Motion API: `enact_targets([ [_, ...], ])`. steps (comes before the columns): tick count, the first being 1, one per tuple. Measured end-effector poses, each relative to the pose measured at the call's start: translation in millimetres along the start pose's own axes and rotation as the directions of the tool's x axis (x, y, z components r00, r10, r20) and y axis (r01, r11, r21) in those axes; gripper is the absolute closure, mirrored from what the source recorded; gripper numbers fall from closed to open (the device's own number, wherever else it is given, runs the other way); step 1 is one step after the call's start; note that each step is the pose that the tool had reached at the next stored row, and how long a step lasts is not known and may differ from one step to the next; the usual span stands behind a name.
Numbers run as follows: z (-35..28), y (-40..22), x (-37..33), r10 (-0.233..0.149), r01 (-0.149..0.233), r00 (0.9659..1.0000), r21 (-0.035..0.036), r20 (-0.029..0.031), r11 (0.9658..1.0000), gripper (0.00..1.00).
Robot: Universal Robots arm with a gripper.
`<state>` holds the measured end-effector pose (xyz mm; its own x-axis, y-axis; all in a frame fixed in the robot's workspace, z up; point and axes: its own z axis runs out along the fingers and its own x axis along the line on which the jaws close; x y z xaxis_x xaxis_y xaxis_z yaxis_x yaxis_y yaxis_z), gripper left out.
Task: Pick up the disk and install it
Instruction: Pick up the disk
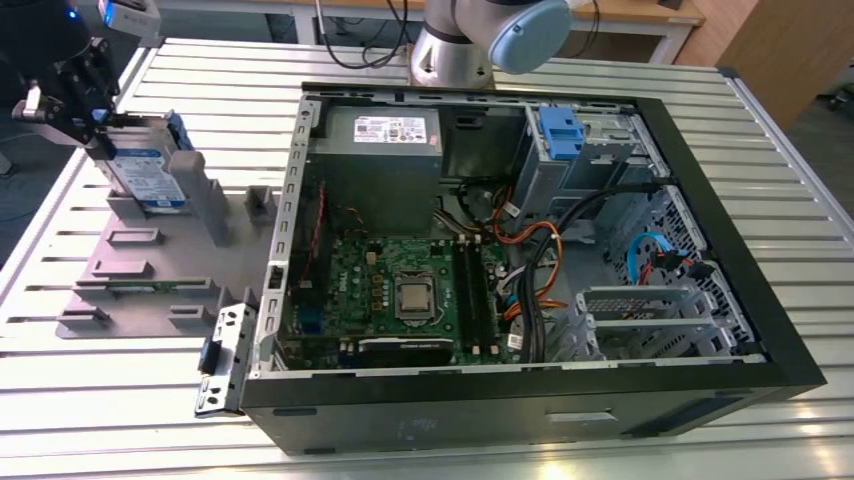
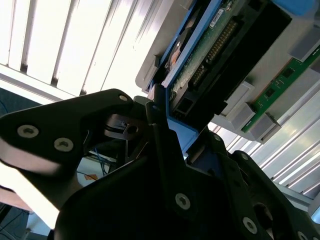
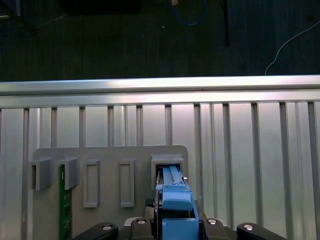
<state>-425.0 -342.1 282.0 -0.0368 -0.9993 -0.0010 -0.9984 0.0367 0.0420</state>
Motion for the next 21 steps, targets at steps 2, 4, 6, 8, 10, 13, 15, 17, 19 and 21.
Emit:
enact_targets([
  [2,0.1,0.0,0.0,0.0,0.0,1.0,0.0,0.0,1.0,0.63],
  [4,0.1,0.0,0.0,0.0,0.0,1.0,0.0001,0.0,1.0,0.63],
  [6,0.0,0.0,0.0,0.0,0.0,1.0,0.0003,-0.0001,1.0,0.63],
  [8,-1.2,0.0,0.0,0.0,0.0,1.0,0.0007,0.0,1.0,0.63],
  [10,-3.8,0.1,0.0,0.0,0.0,1.0,0.0001,-0.0002,1.0,0.63],
  [13,-8.3,0.4,0.0,0.0,0.0,1.0,0.0001,-0.0003,1.0,0.63],
  [15,-10.5,0.4,0.0,0.0,0.0,1.0,0.0001,-0.0003,1.0,0.63],
  [17,-11.8,0.5,0.0,0.0,0.0,1.0,0.0002,-0.0003,1.0,0.63],
  [19,-12.9,0.6,0.0,0.0,0.0,1.0,0.0002,-0.0003,1.0,0.63],
  [21,-13.9,0.6,0.0,0.0,0.0,1.0,0.0002,-0.0003,1.0,0.63],
])
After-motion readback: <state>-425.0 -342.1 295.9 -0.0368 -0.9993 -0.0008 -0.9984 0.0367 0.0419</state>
